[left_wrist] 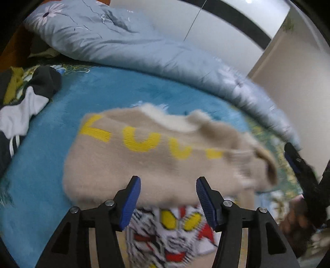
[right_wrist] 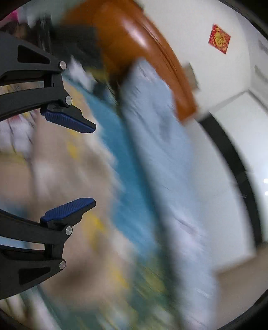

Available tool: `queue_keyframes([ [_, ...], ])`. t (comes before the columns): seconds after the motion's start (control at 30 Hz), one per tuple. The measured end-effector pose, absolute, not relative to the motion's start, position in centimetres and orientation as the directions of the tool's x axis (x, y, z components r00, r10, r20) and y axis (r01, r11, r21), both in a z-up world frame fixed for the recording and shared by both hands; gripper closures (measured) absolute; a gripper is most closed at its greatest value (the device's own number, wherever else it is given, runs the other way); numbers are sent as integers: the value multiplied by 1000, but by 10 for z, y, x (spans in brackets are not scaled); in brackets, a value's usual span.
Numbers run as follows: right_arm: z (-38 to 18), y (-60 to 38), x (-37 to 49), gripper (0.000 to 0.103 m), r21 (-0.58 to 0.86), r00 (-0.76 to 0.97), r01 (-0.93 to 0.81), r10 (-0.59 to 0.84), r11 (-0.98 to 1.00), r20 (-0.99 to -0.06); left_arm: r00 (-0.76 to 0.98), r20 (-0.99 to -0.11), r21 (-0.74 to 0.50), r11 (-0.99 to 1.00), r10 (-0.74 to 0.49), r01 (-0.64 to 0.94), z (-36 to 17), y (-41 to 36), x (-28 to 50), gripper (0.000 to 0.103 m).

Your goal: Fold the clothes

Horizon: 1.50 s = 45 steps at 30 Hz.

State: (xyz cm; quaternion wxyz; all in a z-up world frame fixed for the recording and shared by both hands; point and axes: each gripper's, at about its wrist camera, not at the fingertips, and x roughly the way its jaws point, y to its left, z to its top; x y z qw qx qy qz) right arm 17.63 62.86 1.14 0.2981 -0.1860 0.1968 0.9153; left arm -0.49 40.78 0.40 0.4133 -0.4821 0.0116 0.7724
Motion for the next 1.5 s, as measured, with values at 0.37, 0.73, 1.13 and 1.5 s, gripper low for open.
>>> queue_keyframes([
  [0.37, -25, 676, 192, 31, -43, -422, -819, 650, -573, -632, -107, -732, -540, -670, 672, -510, -19, 374, -9, 41],
  [0.73, -24, 701, 230, 83, 398, -636, -771, 566, -497, -524, -36, -710, -577, -610, 703, -543, -17, 386, 6, 41],
  [1.13, 7, 665, 207, 85, 537, -884, -465, 328, -704, -335, 57, -509, -750, -410, 859, -519, 25, 448, 7, 36],
  [1.5, 19, 597, 151, 86, 382, -931, -225, 82, -897, -356, -48, -447, -783, -416, 893, -463, 43, 452, -13, 30],
])
